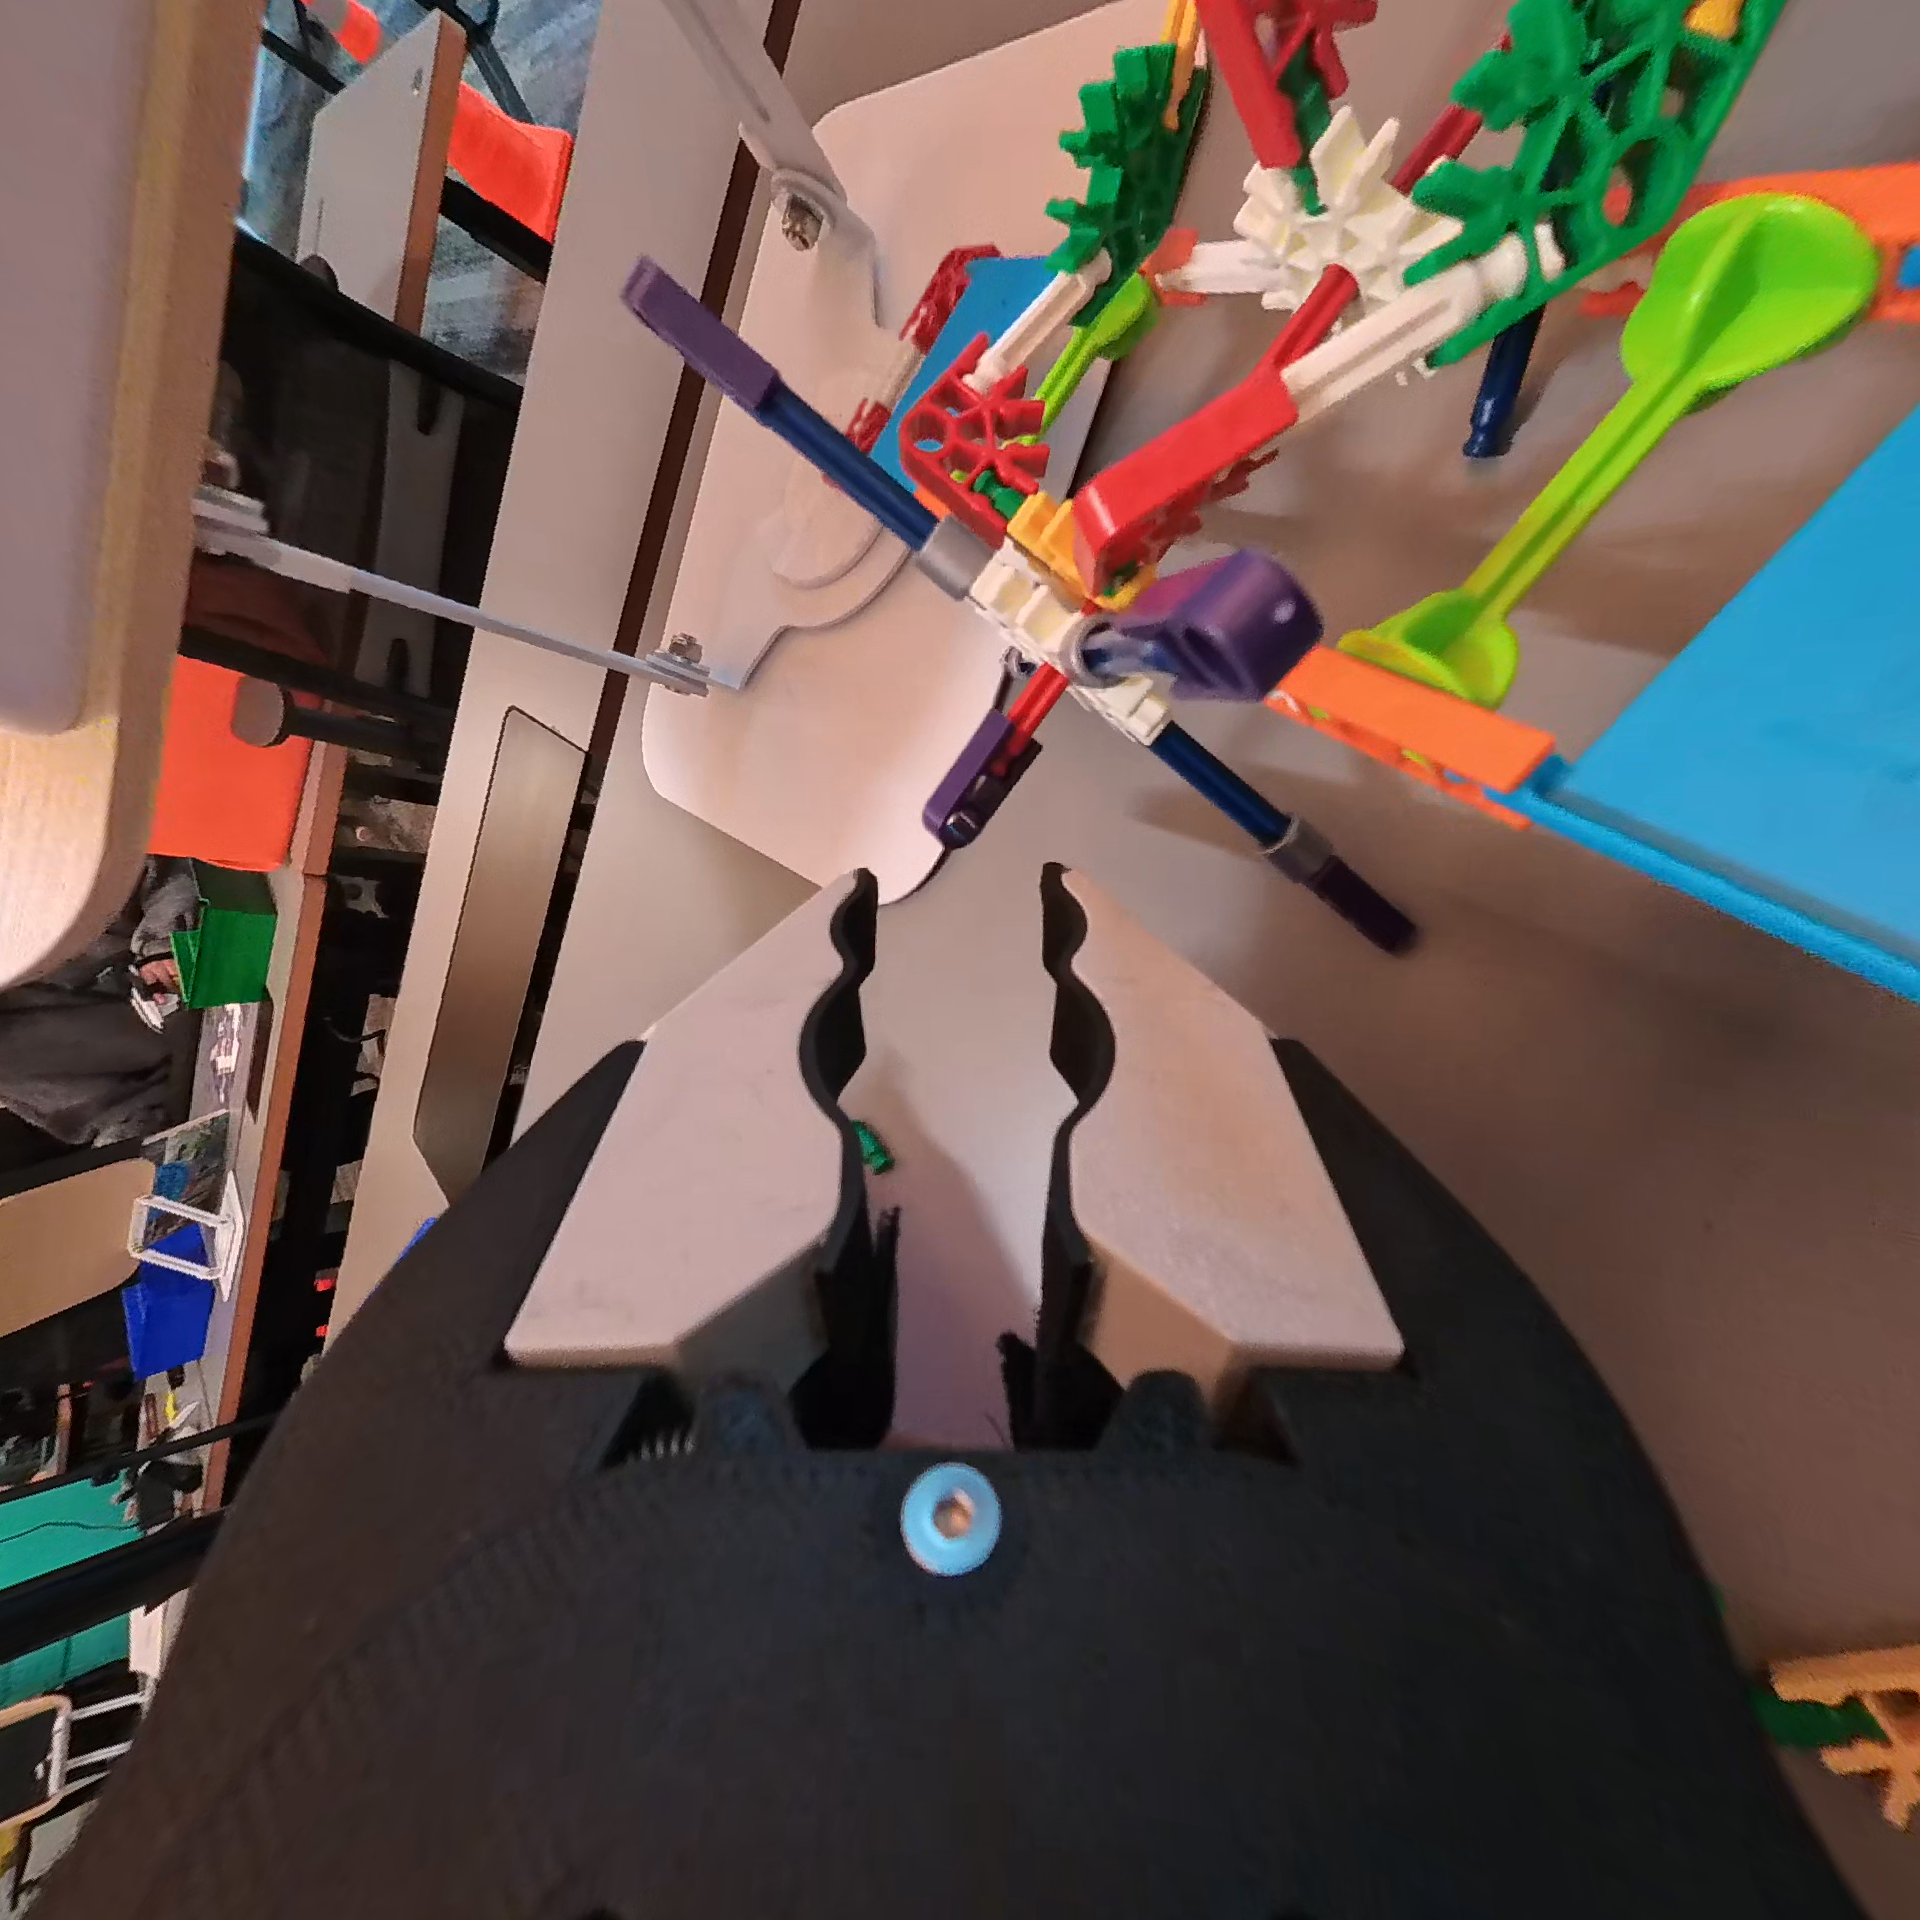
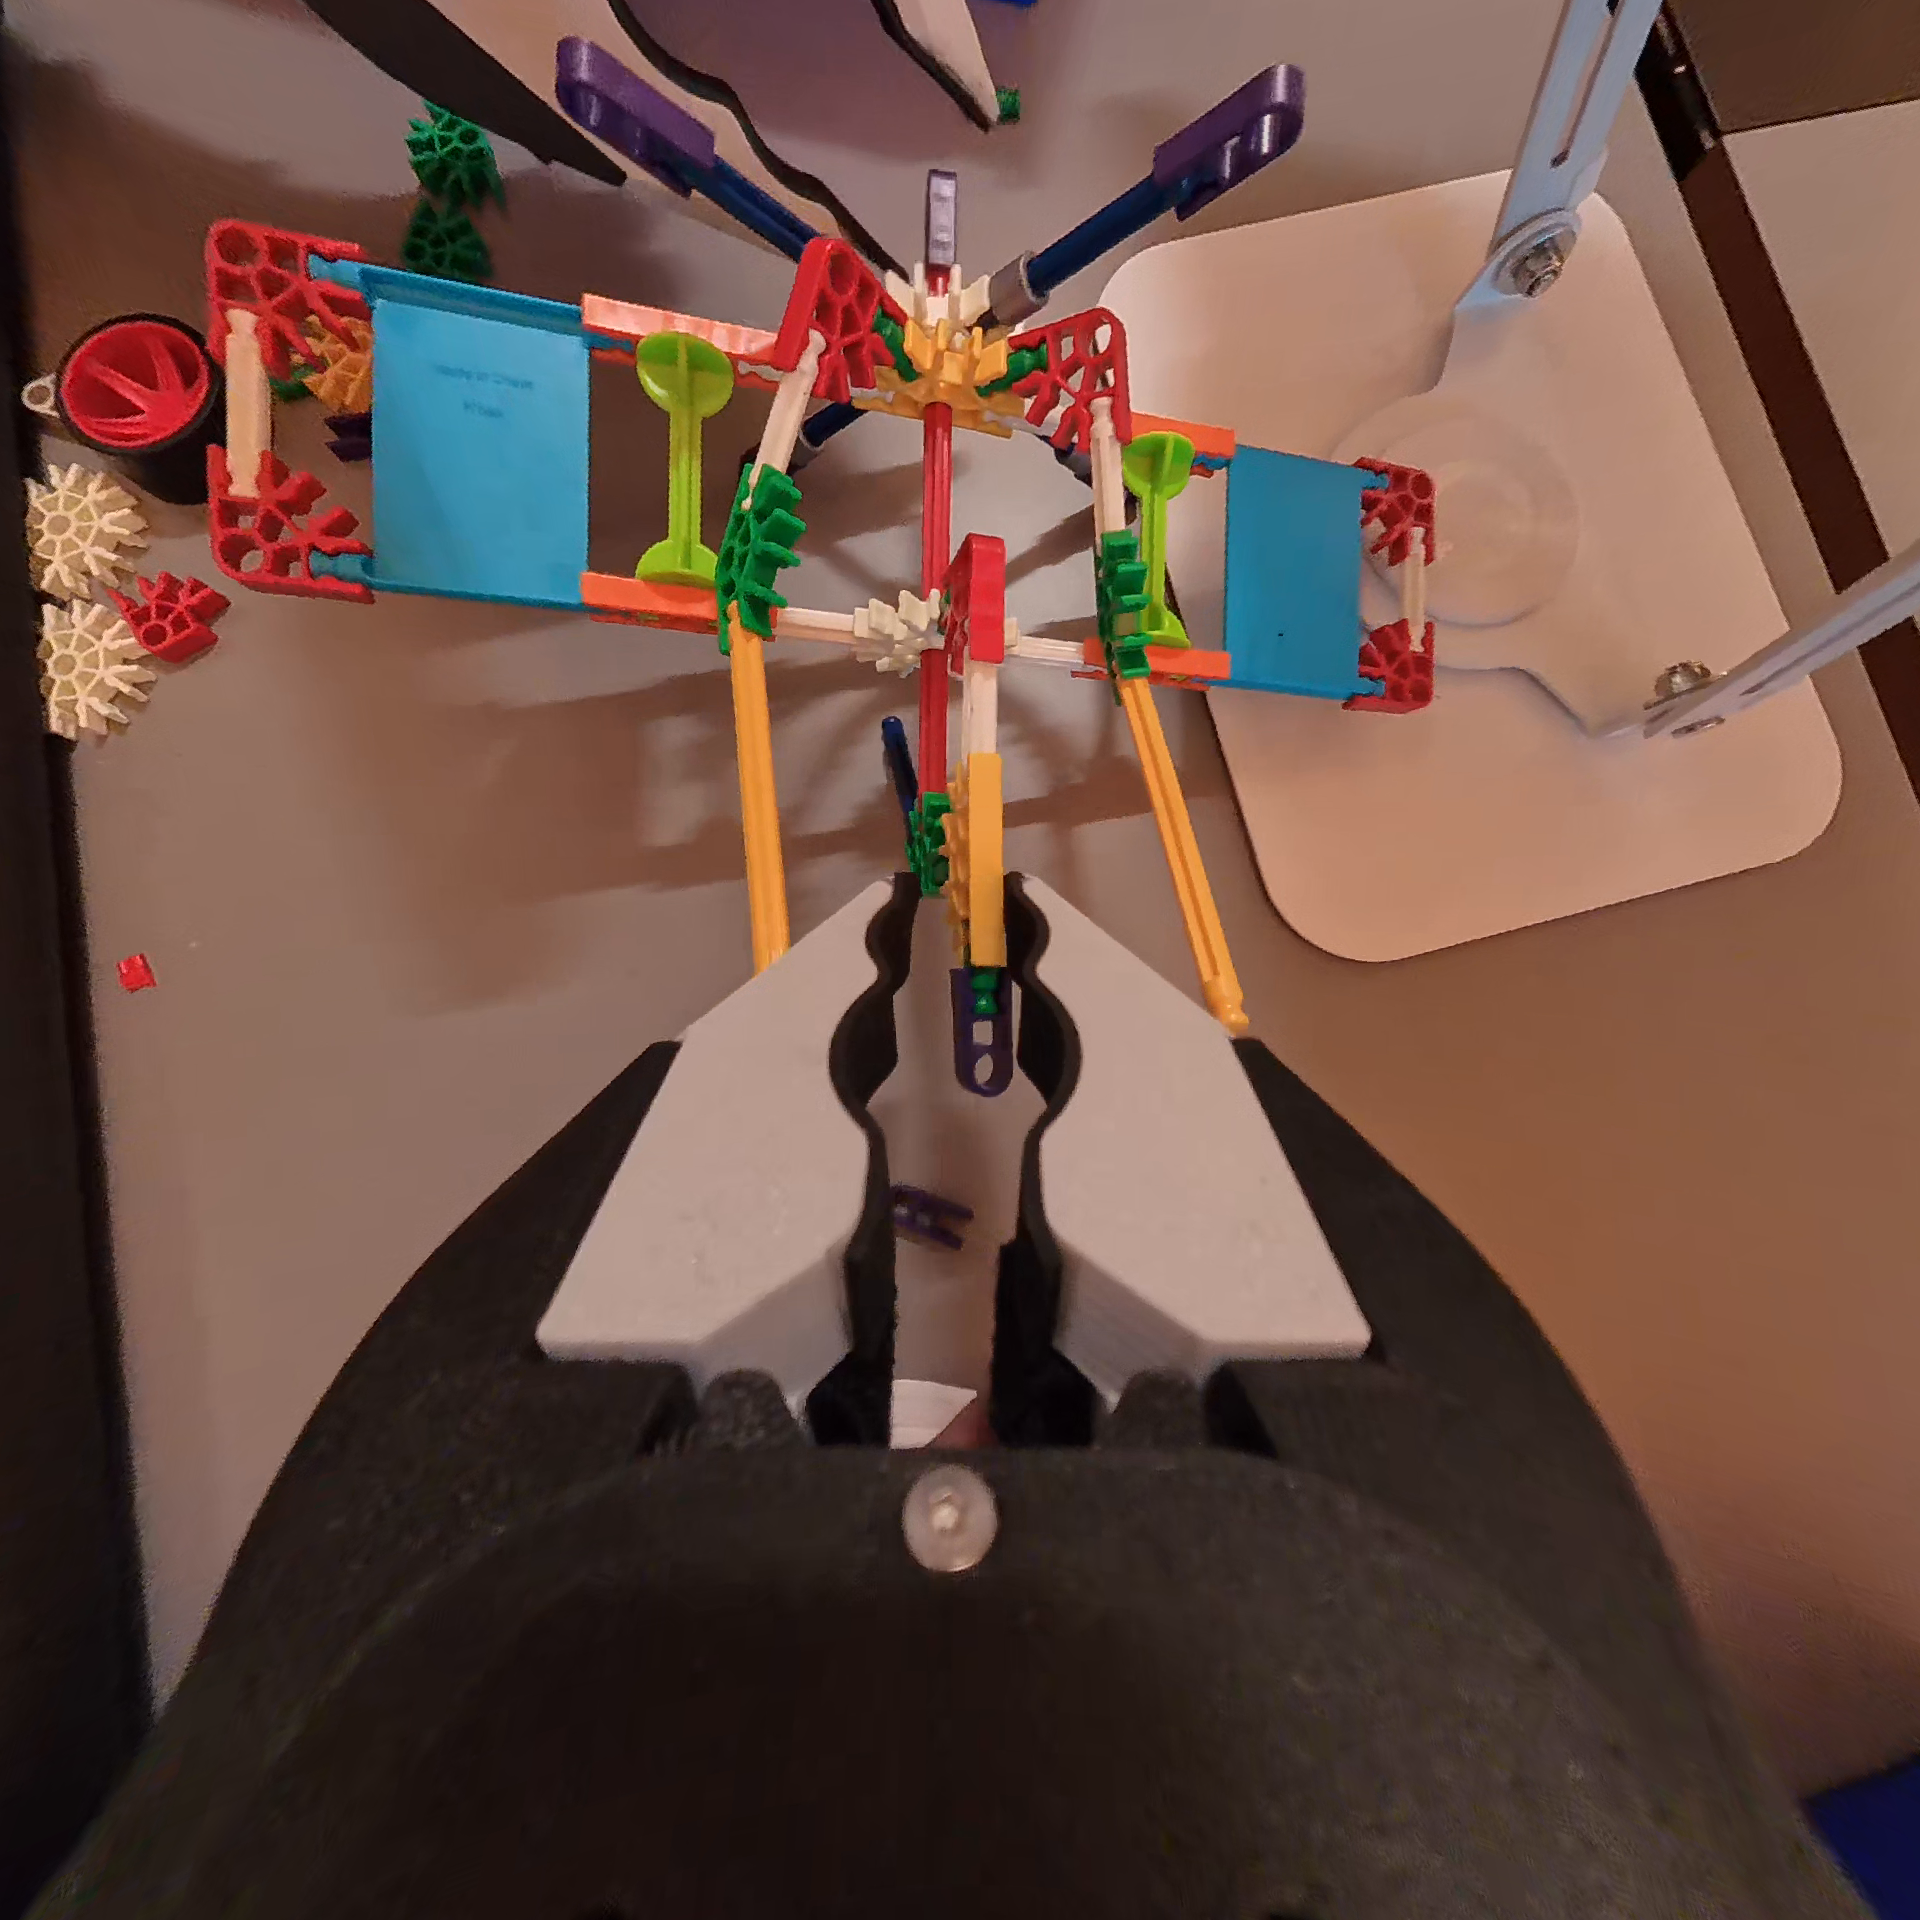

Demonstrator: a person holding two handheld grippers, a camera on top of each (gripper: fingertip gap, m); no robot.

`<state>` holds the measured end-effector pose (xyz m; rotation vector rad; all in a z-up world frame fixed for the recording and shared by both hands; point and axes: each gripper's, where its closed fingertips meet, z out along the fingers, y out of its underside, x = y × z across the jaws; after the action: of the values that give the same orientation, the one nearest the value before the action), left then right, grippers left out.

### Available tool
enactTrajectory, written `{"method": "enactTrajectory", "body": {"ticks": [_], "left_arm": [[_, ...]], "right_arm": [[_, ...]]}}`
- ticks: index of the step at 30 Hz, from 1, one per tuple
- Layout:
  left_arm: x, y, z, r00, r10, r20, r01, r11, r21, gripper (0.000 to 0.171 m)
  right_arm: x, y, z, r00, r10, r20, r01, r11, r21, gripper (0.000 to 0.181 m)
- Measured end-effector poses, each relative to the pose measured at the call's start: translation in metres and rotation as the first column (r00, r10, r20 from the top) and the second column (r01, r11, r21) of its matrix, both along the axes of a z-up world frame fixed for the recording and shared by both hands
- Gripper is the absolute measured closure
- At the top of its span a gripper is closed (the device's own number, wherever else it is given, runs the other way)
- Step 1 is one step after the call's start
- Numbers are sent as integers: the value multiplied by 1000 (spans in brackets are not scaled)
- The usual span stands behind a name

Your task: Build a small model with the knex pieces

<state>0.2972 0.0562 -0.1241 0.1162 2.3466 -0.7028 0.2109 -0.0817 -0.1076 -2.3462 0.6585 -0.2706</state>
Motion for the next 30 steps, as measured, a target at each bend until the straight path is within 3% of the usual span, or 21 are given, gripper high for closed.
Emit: {"method": "enactTrajectory", "body": {"ticks": [10, 15, 20, 22, 25, 30], "left_arm": [[1, 1, 38, 998, 19, 61, -15, 998, -65, 141], [-4, 4, 67, 995, 23, 92, -12, 992, -125, 141], [-12, 19, 105, 990, 39, 139, -12, 981, -193, 141], [-15, 32, 126, 987, 55, 153, -17, 970, -244, 140], [-20, 57, 157, 982, 84, 171, -24, 945, -327, 140], [-25, 107, 191, 977, 129, 171, -47, 907, -419, 139]], "right_arm": [[22, -11, 16, 987, -100, 124, 99, 995, 19, 162], [36, -15, 50, 933, -151, 326, 152, 988, 21, 163], [35, -11, 92, 835, -177, 521, 170, 984, 63, 162], [23, 8, 106, 816, -122, 565, 109, 992, 57, 161], [-9, 63, 110, 848, 26, 529, -43, 999, 21, 155], [-67, 161, 86, 871, 259, 417, -258, 964, -62, 146]]}}
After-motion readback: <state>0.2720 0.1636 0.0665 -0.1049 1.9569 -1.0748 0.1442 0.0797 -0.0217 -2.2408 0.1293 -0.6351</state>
